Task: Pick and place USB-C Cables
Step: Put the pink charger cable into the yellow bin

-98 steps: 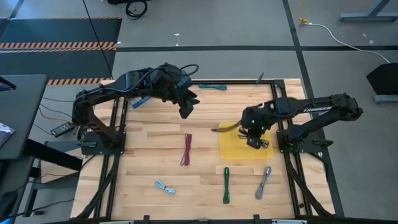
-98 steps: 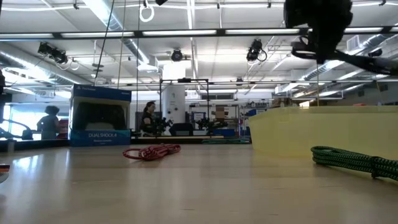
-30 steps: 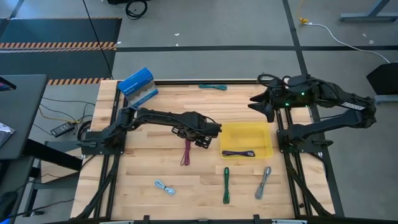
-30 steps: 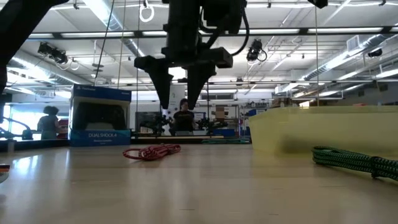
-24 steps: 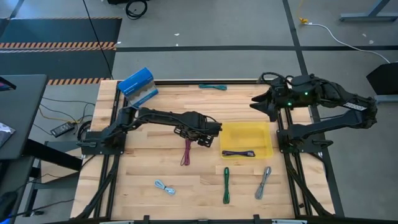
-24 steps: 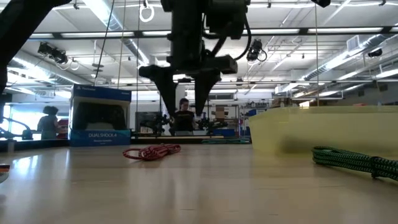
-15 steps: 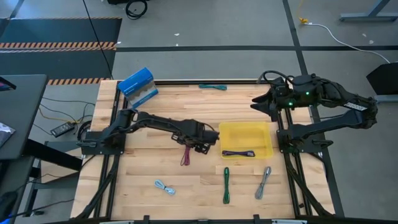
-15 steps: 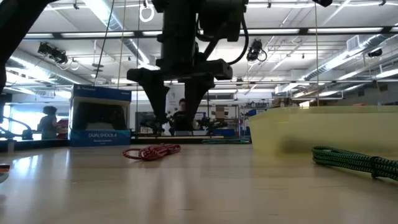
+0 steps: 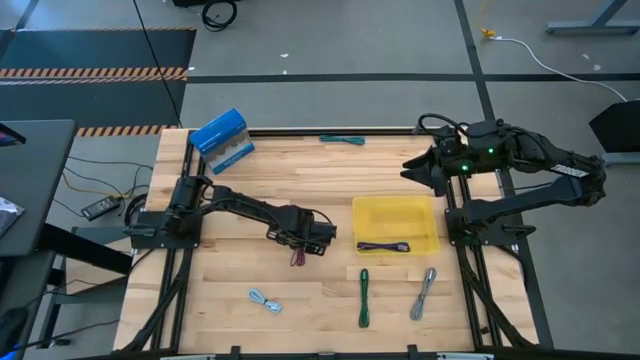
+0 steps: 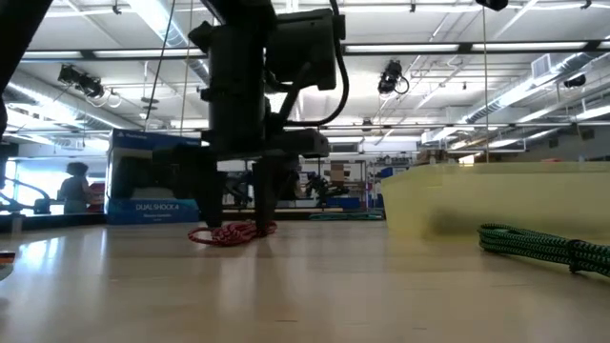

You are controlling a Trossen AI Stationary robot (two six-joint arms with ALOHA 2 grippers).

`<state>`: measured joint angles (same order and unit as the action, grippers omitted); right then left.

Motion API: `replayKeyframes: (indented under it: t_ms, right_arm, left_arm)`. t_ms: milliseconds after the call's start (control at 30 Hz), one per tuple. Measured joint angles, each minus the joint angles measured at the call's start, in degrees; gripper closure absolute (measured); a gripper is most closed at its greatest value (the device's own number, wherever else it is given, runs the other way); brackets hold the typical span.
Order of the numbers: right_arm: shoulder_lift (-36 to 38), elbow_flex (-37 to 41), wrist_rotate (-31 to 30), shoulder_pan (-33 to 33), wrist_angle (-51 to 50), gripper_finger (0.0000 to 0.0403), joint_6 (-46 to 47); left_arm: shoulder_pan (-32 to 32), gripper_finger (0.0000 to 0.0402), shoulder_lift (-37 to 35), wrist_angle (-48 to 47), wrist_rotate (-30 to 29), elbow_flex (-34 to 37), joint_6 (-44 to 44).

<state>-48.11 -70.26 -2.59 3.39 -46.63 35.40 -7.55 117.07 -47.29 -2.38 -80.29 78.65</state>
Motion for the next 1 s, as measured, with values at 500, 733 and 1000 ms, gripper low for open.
replayKeyframes:
  t_ms: [500, 733, 1000]
  right_arm:
    - [-0.30, 0.00, 4.17, 0.13, 0.91, 0.0199, -12.70]
    - [1.39, 0.00, 4.20, 1.28, 0.59, 0.0199, -13.28]
    - [4.72, 0.00, 3.30, 2.57, 0.35, 0.0199, -6.22]
  left_arm:
    - [1.99, 0.0336, -0.30, 2.83, 1.47, -2.81, 2.60]
    - [2.35, 0.0396, -1.88, 1.59, -3.81, -12.13, -1.76]
    - [4.96, 0.0395, -2.37, -12.90, -7.01, -29.66, -10.61]
